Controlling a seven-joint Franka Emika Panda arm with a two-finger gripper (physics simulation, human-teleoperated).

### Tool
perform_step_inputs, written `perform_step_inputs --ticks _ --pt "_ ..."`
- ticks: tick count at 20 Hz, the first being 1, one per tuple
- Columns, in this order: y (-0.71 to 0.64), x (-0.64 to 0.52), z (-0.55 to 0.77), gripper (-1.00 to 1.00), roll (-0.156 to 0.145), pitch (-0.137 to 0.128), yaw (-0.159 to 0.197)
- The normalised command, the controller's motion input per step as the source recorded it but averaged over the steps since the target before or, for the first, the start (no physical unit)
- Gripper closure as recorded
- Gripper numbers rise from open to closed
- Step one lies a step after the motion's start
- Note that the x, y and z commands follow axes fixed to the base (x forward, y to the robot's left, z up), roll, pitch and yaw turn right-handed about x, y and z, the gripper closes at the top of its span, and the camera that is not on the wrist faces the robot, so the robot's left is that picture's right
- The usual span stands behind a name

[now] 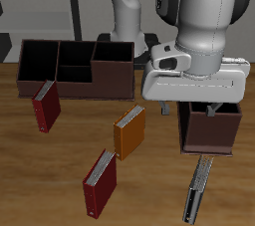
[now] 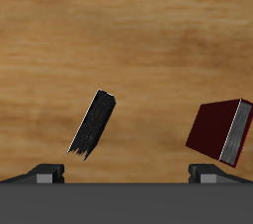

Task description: Place the striped book into the left desk caddy's left compartment

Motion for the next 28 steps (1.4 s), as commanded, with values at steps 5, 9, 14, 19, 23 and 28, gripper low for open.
perform_step_inputs --ticks 5,9,14,19,23,28 --pt "0.18 0.24 -0.31 -1.0 0.045 0.011 -0.003" --pt "0.12 0.17 -0.18 -1.0 0.001 0.0 -0.016" --pt "0.08 0.14 -0.17 -1.0 -0.006 -0.018 -0.039" --pt "0.07 0.07 -0.2 -1.0 0.011 -0.01 -0.041" --pt "0.04 0.04 -0.36 -1.0 0.001 0.008 -0.042" --pt "-0.07 0.0 -0.24 -1.0 0.002 -0.001 -0.053"
